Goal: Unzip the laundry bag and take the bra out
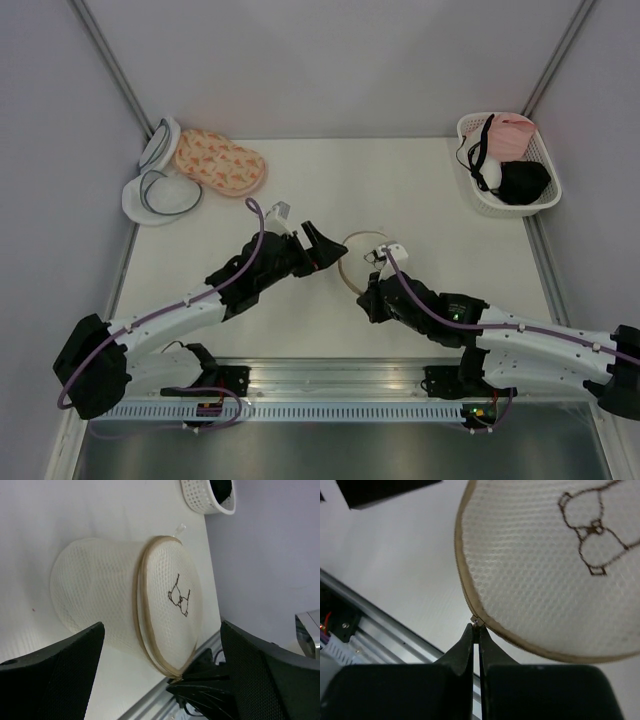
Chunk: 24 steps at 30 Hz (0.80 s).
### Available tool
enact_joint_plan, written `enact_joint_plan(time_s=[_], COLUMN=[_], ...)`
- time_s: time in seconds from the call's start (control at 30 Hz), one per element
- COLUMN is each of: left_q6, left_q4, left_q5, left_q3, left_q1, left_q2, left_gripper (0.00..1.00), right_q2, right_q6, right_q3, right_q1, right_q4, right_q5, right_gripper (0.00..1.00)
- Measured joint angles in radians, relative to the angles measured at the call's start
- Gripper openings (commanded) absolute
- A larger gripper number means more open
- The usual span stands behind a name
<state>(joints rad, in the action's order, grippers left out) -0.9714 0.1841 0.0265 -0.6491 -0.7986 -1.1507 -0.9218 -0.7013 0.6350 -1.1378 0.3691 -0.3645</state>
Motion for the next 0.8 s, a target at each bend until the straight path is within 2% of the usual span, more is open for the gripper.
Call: enact_joint_plan(time_s=[0.1,0.17,0.23,0.27,0.33,0.37,0.4,0.6,0.8], left_q6=[-0.058,-0.099,-0.122,-0.135,-0.156,-0.171,-0.184,-0.188,-0.180], left_q4=[0.007,0.017,0.037,0.046,0.071,0.090,0.100,0.092,0.055], left_q5=[-0.012,-0.029,-0.041,-0.054,-0.073,-0.084,-0.085,-0.072,-0.010], left_q3=[0.044,0.069,0.078,0.078,0.079,0.084,0.089,0.099,0.099], left_q1=[-0.050,-0.085,-0.108,-0.115,-0.122,-0.122,-0.122,-0.122,-0.098], left_q2=[0.032,0.019,-0.015,-0.039,-0.080,-0.100,-0.106,-0.083,-0.024], left_gripper=[0.99,0.91,0.79,0.61,0.33,0.10,0.03,0.02,0.02], right_q2=[-0.041,-0.077,-0.111,-0.122,-0.131,-0.130,-0.129,-0.101,-0.185], right_q6=[0.030,0.046,0.059,0.063,0.069,0.071,0.071,0.067,-0.035], right_q3=[-0.006,-0.006,-0.006,-0.006,-0.006,-0.006,-0.006,-0.001,0.137], right_q1=[0.000,0.000,0.000,0.000,0.000,0.000,0.000,0.000,-0.005], right_q4=[-0.100,-0.148,-0.183,-0.195,-0.206,-0.208,-0.210,-0.165,0.110], right_q5=[0.086,0.119,0.150,0.161,0.174,0.176,0.176,0.145,-0.033], right_gripper=[0.00,0.00,0.00,0.01,0.00,0.00,0.00,0.00,0.01])
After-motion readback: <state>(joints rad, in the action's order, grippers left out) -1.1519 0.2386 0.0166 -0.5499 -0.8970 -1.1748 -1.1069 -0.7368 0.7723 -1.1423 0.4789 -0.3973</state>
